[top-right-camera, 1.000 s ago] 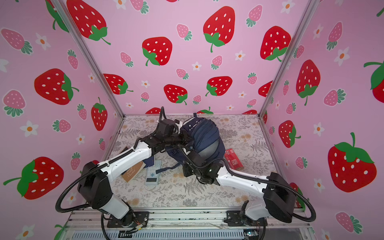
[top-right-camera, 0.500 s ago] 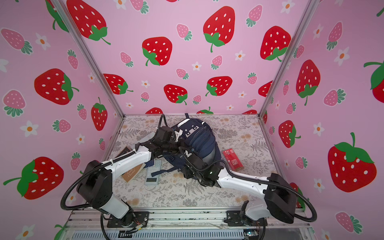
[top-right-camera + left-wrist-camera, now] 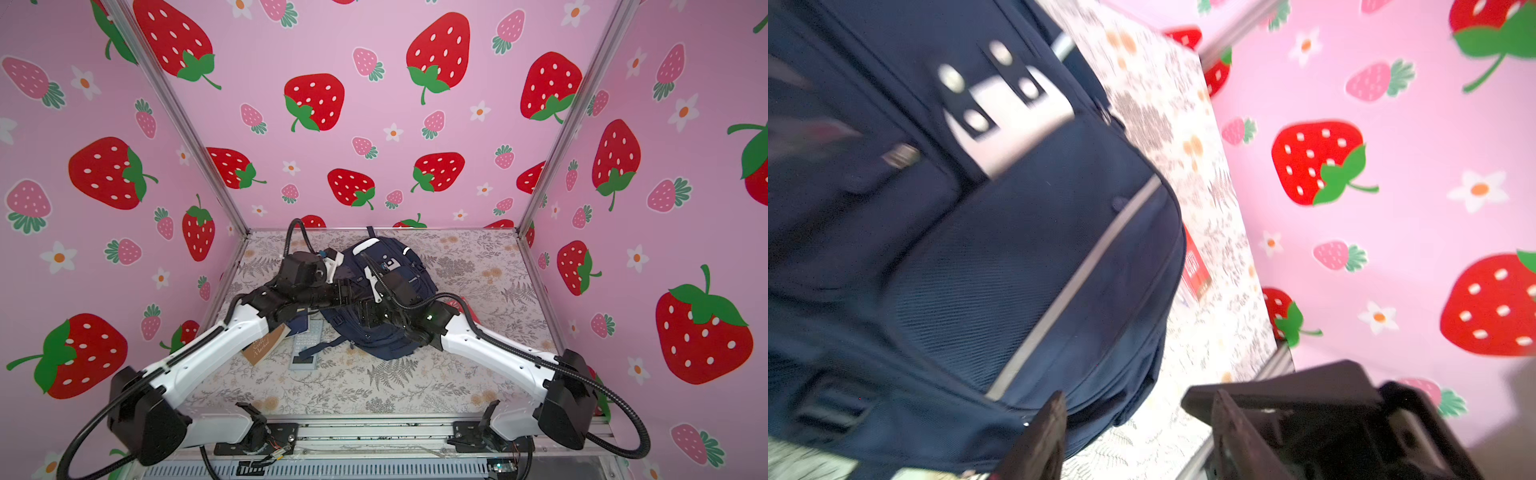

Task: Pack the student bag

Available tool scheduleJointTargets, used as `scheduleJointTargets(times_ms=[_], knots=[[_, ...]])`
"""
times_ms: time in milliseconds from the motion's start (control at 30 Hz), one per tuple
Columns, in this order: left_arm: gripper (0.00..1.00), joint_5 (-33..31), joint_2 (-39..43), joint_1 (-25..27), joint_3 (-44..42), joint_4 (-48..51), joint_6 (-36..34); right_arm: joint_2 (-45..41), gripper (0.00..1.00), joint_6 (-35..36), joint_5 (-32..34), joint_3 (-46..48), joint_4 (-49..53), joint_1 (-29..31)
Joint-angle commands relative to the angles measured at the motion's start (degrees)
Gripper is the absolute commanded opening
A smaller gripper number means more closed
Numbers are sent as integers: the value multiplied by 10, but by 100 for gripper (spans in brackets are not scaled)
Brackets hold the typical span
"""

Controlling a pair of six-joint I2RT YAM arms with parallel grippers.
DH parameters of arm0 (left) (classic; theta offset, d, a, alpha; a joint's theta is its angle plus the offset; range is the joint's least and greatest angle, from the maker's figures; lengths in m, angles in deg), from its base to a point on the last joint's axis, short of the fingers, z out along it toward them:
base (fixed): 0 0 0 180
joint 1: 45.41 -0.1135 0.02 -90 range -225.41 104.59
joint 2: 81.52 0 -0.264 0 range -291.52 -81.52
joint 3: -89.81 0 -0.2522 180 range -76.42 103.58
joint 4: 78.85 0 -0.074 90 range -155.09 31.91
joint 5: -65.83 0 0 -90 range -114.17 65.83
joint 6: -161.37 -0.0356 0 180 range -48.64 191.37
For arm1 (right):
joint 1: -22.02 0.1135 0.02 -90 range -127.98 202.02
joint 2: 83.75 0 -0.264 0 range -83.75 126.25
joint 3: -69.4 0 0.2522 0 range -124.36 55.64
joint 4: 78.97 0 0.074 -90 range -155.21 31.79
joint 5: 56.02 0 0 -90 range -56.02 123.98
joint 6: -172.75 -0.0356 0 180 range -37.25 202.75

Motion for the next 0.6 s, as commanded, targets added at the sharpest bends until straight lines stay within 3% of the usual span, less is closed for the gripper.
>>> scheduleJointTargets(times_ms=[0,67,167,267,433,567], knots=[[65,-214,78,-7,-15,129,-34,73,67,44,-109,-59,-27,-12],[69,-278,113,-27,-35,173,-28,131,68,54,-144,-103,-31,-15],[70,-295,150,-80,-68,219,-8,224,71,52,-196,-172,-34,-21],[68,-242,168,-156,-100,236,3,314,69,51,-239,-245,-32,-23],[65,-131,166,-274,-171,179,41,444,67,49,-292,-364,-17,-24],[63,-78,138,-331,-209,143,63,515,68,46,-310,-433,-4,-25]])
